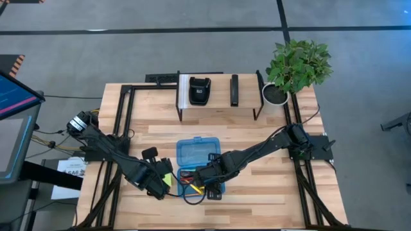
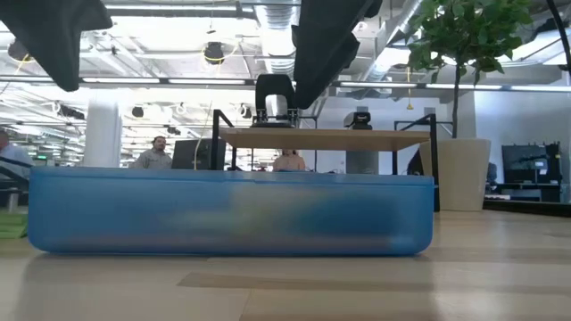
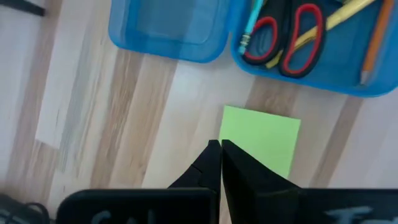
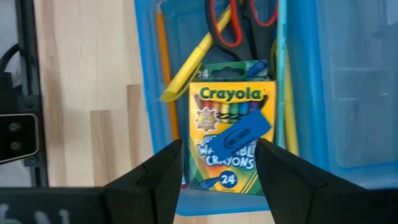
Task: Pack school essentials
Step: Put the green sticky note into the blue supply box
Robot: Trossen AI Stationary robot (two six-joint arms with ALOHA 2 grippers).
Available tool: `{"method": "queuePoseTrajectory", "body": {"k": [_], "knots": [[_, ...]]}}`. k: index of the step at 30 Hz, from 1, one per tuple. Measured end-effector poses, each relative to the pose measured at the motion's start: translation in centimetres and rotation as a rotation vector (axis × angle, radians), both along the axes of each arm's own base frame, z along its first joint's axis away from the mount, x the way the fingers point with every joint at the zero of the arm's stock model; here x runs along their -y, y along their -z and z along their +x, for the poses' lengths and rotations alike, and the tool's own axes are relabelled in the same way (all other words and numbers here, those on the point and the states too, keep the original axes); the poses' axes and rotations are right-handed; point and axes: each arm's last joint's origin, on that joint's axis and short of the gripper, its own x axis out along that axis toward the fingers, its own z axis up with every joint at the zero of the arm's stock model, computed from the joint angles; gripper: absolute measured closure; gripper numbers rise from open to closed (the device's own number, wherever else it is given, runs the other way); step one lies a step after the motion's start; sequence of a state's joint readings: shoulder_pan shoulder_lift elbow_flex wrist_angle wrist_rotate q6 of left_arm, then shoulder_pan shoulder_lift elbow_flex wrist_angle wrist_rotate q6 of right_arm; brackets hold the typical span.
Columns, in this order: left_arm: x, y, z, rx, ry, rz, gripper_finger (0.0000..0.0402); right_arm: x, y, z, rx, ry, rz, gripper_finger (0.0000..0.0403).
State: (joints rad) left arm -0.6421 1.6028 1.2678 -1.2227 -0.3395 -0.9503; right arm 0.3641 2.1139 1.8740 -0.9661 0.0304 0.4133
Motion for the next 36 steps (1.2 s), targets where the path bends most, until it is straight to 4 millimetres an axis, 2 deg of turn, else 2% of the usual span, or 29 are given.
{"method": "queuePoseTrajectory", "body": {"k": [4, 9, 13, 19, 24, 28, 36], "knots": [[0.5, 0.1, -0.1, 0.025, 0.034, 0.002, 0.0401, 0.0, 0.0, 0.0, -0.002, 0.0, -0.001, 0.0182], [2.1, 2.2, -0.5, 0.086, 0.137, -0.05, 0.0385, -0.3, 0.0, -0.2, -0.006, -0.007, -0.002, 0.0182], [2.9, 4.3, -1.2, 0.12, 0.143, -0.106, 0.034, -0.6, 0.0, -0.3, -0.006, -0.013, -0.001, 0.0182], [2.9, 7.5, -2.1, 0.132, 0.11, -0.194, 0.0253, -0.6, 0.0, -0.3, -0.006, -0.011, -0.001, 0.0182], [2.8, 8.1, -2.6, 0.125, 0.089, -0.181, 0.0188, -0.6, 0.0, -0.3, -0.006, -0.01, -0.001, 0.0182], [2.6, 8.4, -2.7, 0.129, 0.083, -0.175, 0.0152, -0.6, 0.0, -0.3, -0.006, -0.01, -0.001, 0.0182], [2.5, 8.9, -2.8, 0.139, 0.1, -0.169, 0.0127, -0.6, 0.0, -0.3, -0.006, -0.004, 0.001, 0.0182]]}}
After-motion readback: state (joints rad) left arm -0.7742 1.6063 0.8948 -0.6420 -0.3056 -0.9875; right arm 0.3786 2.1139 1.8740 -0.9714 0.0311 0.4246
